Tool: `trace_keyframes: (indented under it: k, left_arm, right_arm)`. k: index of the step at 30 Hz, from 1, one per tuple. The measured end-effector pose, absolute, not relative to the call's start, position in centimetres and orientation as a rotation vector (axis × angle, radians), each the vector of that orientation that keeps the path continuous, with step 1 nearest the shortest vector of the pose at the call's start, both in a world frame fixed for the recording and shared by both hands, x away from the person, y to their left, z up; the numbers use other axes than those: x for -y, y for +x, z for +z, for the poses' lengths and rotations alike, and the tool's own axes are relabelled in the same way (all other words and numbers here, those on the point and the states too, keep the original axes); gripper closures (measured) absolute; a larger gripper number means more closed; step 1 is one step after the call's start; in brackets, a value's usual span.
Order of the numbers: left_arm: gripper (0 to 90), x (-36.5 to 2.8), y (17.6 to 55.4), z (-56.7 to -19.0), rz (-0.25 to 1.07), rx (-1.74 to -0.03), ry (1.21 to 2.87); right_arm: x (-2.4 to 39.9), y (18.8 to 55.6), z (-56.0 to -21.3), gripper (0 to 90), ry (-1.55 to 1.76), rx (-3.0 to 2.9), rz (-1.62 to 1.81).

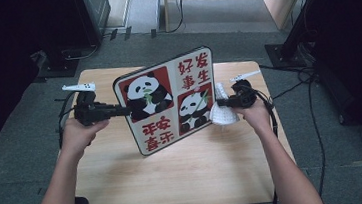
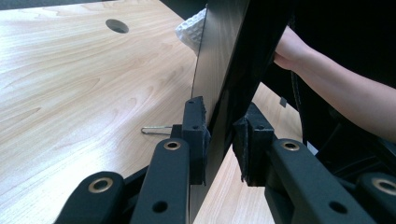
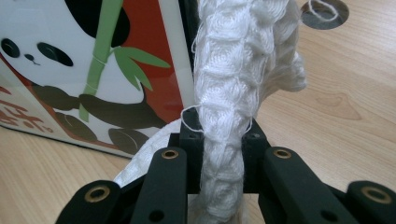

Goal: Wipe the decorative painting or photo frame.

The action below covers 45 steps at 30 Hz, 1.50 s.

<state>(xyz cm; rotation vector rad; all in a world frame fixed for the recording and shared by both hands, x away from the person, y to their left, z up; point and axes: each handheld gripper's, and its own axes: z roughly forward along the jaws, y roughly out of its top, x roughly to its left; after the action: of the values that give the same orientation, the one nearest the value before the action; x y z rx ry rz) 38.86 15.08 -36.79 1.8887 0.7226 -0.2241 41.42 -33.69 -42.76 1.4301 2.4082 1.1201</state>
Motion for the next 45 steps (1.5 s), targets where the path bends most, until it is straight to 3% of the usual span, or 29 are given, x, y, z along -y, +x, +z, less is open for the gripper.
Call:
trace_keyframes:
  k: [23, 45]
  left_arm:
    - [75.9, -15.1, 38.8, -36.7, -0.218, -0.724, 1.898]
    - [75.8, -15.1, 38.5, -36.6, -0.207, -0.741, 1.895]
  right_arm:
    - [34.0, 40.7, -46.9, 77.5, 1.466, -2.452, 1.044]
    - [39.0, 41.6, -45.4, 77.5, 1.558, -2.271, 0.959]
